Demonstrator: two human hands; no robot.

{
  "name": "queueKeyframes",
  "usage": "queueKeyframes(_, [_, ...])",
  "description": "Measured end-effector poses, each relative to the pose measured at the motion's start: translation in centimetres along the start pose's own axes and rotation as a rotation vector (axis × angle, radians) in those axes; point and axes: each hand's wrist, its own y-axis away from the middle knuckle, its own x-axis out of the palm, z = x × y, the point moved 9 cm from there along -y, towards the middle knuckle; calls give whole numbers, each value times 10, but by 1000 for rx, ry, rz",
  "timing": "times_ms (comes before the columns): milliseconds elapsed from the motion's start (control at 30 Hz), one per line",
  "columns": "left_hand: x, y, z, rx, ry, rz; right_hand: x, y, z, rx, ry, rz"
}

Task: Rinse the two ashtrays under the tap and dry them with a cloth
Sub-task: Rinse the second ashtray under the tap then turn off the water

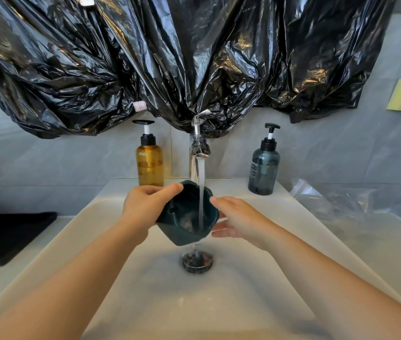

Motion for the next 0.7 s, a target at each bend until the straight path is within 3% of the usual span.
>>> queueKeyframes(200, [14,2,14,-142,98,85,11,3,-7,55,-61,75])
queueKeyframes(400, [33,8,20,-263,129,294,9,3,-18,156,-419,6])
queueKeyframes(500, [32,6,23,-244,103,243,6,1,-20,169,-407,5])
queueKeyframes(700, [10,-5,12,-69,17,58,8,0,-27,208,-145,75])
